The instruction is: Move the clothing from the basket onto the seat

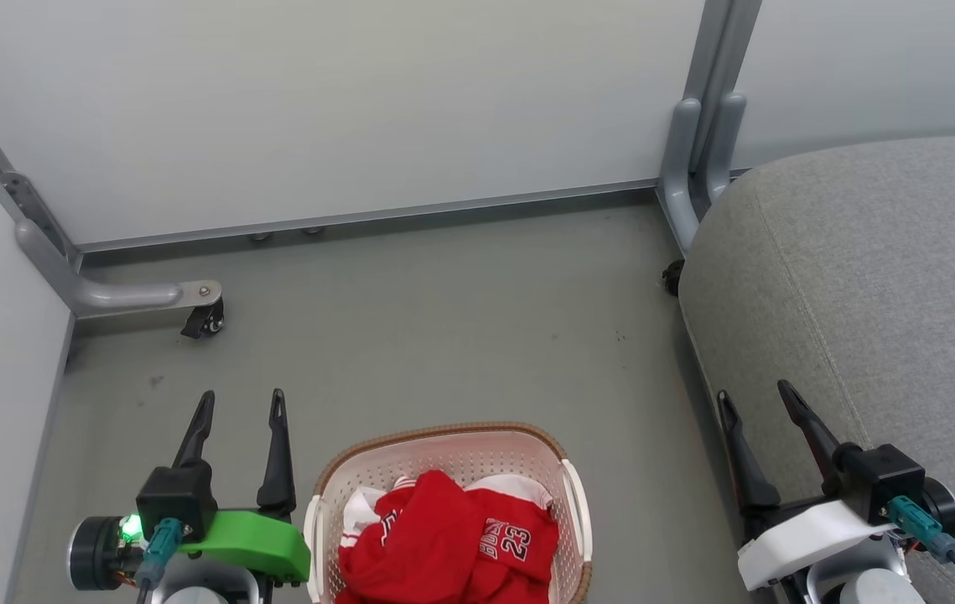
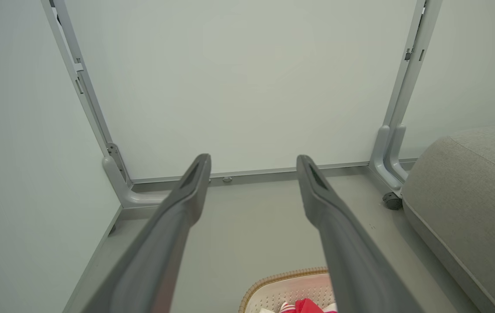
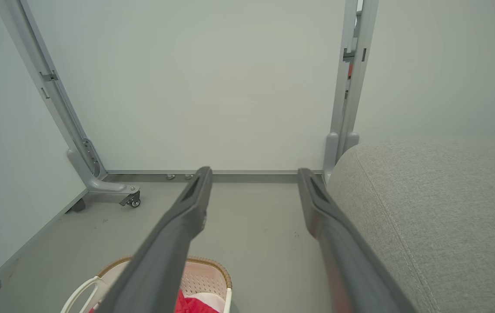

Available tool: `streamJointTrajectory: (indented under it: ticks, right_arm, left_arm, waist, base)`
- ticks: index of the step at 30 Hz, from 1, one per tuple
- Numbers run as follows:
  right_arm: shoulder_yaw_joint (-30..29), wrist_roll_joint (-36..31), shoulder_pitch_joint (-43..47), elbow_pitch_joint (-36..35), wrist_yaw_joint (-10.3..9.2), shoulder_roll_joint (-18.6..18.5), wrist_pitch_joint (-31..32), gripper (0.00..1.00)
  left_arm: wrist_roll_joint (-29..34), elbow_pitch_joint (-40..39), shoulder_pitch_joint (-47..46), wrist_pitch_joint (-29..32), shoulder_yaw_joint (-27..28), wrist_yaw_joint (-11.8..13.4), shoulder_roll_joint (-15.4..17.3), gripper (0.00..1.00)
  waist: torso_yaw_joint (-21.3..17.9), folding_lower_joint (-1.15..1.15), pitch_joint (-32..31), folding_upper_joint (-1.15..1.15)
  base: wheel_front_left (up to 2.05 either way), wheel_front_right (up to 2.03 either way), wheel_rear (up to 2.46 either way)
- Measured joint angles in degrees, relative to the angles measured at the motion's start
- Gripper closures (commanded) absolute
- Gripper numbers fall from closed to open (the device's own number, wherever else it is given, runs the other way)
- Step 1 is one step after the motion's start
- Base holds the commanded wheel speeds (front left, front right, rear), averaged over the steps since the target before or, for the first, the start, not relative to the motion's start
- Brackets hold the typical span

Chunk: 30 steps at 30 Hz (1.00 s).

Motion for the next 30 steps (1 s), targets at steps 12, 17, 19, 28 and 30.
streamJointTrajectory:
  ticks: [12, 17, 19, 28, 30]
  right_arm:
    - [0.1, 0.2, 0.0, 0.3, 0.0, 0.0, 0.0, 0.0]
    - [0.4, 0.4, -0.4, -0.1, 0.0, 0.0, 0.0, 0.0]
    - [0.6, 0.4, -0.9, -0.4, 0.0, 0.0, 0.0, 0.0]
    - [2.0, -0.1, -4.0, -3.0, 0.0, 0.0, 0.0, 0.0]
    - [2.3, -0.3, -4.9, -3.7, 0.0, 0.0, 0.0, 0.0]
  left_arm:
    - [-0.3, 0.6, -0.5, 0.0, -0.2, -0.5, -0.1, 0.0]
    - [0.1, 1.2, -1.9, 0.0, -0.9, -1.2, 0.0, 0.0]
    - [0.5, 1.7, -2.9, 0.0, -1.2, -1.6, 0.2, 0.0]
    - [1.7, 6.0, -9.1, 0.0, -2.9, -3.9, 1.9, 0.0]
    - [2.0, 7.3, -10.8, 0.0, -3.4, -4.5, 2.4, 0.0]
  waist:
    - [0.0, 0.0, 0.4, 0.0]
    - [-0.2, 0.0, 1.3, 0.0]
    - [-0.3, 0.0, 1.8, 0.0]
    - [-1.8, 0.0, 6.1, 0.0]
    - [-2.2, 0.0, 7.4, 0.0]
  base:
    - [0.0, 0.0, 0.0]
    - [0.0, 0.0, 0.0]
    - [0.0, 0.0, 0.0]
    - [0.0, 0.0, 0.0]
    - [0.0, 0.0, 0.0]
